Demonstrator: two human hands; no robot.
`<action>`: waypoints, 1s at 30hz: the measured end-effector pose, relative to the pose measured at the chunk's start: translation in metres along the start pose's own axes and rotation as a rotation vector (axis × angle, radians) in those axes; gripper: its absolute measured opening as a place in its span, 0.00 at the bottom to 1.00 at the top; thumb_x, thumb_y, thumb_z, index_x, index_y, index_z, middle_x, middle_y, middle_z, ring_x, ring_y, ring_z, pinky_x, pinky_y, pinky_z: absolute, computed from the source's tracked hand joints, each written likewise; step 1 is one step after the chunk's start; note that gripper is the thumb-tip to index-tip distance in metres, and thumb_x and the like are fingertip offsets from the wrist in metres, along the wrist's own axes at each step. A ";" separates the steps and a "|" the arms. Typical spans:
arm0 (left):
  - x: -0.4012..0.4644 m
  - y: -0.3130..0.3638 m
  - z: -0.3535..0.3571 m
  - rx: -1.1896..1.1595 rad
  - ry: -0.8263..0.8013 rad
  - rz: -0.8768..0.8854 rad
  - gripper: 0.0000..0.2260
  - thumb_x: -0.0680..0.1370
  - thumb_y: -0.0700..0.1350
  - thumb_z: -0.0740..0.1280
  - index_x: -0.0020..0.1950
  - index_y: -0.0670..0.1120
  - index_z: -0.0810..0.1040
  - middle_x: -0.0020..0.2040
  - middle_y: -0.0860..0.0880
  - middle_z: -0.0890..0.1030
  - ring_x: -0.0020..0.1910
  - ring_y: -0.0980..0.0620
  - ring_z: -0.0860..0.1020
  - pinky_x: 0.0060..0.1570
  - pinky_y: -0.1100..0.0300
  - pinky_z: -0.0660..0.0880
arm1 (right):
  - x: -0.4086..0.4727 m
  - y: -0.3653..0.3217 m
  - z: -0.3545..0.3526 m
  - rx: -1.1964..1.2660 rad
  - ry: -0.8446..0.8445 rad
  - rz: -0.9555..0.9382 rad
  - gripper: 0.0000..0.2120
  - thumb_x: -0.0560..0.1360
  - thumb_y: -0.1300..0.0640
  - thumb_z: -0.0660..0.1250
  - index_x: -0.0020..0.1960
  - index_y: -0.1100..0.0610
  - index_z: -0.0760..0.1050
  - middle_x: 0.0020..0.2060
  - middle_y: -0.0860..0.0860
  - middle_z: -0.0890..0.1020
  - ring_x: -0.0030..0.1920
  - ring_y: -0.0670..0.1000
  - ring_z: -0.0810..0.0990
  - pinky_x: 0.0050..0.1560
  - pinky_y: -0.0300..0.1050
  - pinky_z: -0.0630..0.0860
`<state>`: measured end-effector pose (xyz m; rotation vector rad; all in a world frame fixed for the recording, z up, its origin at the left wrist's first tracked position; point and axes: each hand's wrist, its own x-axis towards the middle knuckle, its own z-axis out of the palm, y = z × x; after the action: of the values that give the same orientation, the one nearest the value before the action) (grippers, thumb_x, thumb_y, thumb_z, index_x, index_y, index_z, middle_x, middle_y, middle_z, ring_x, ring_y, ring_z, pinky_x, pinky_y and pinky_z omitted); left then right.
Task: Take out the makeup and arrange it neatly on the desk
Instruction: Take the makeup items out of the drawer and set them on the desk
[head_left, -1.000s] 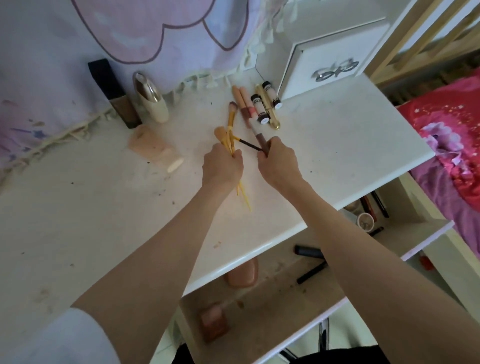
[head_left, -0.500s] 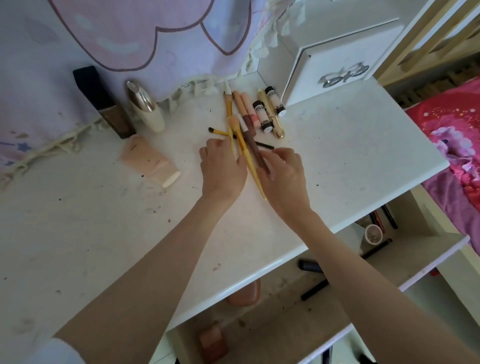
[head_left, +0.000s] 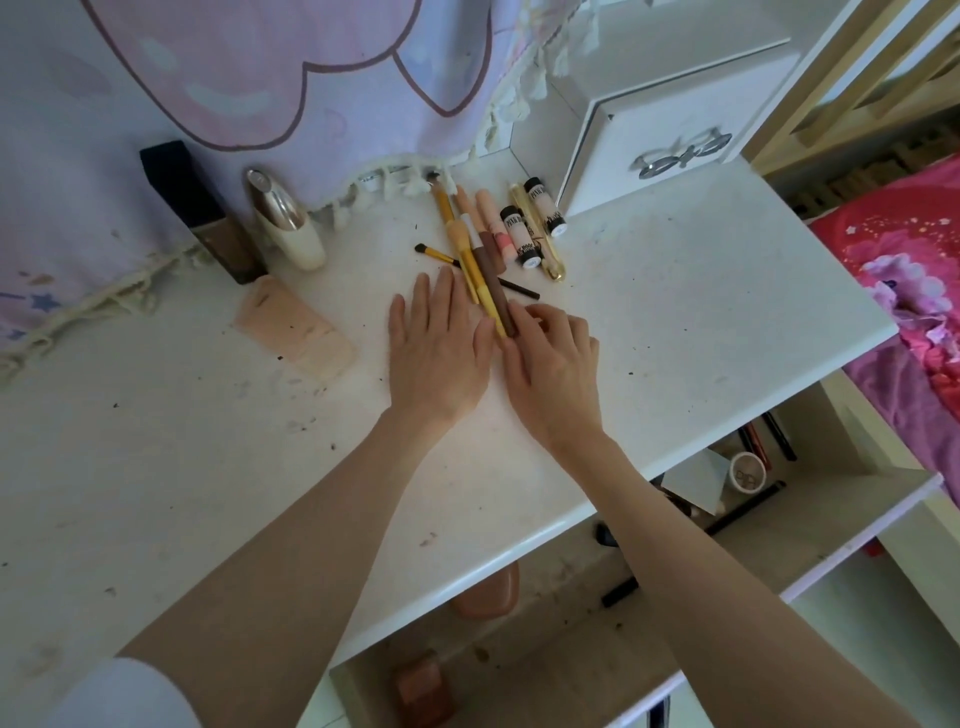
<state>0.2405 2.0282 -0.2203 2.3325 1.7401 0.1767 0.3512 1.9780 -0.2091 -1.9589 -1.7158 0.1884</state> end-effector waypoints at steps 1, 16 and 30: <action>-0.007 -0.003 0.001 0.035 0.006 0.020 0.26 0.81 0.54 0.43 0.76 0.43 0.49 0.77 0.45 0.52 0.76 0.46 0.48 0.72 0.47 0.42 | -0.006 0.001 -0.002 -0.002 0.005 -0.010 0.16 0.78 0.58 0.61 0.65 0.58 0.73 0.58 0.55 0.77 0.57 0.58 0.73 0.56 0.49 0.67; -0.121 -0.010 -0.008 0.200 -0.122 0.114 0.29 0.78 0.55 0.33 0.76 0.46 0.45 0.77 0.46 0.48 0.76 0.46 0.46 0.73 0.46 0.42 | -0.117 -0.007 -0.022 -0.232 -0.294 0.055 0.24 0.82 0.49 0.48 0.76 0.54 0.52 0.76 0.53 0.52 0.74 0.50 0.41 0.73 0.49 0.35; -0.263 -0.032 -0.003 0.138 -0.097 0.340 0.25 0.74 0.40 0.59 0.71 0.41 0.65 0.75 0.43 0.58 0.74 0.41 0.57 0.71 0.44 0.54 | -0.192 0.009 0.002 -0.114 -0.692 0.070 0.29 0.77 0.56 0.59 0.75 0.60 0.54 0.74 0.56 0.59 0.74 0.54 0.57 0.72 0.48 0.56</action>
<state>0.1340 1.7855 -0.2154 2.6744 1.3409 -0.0031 0.3224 1.7949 -0.2595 -2.1903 -2.0992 0.9002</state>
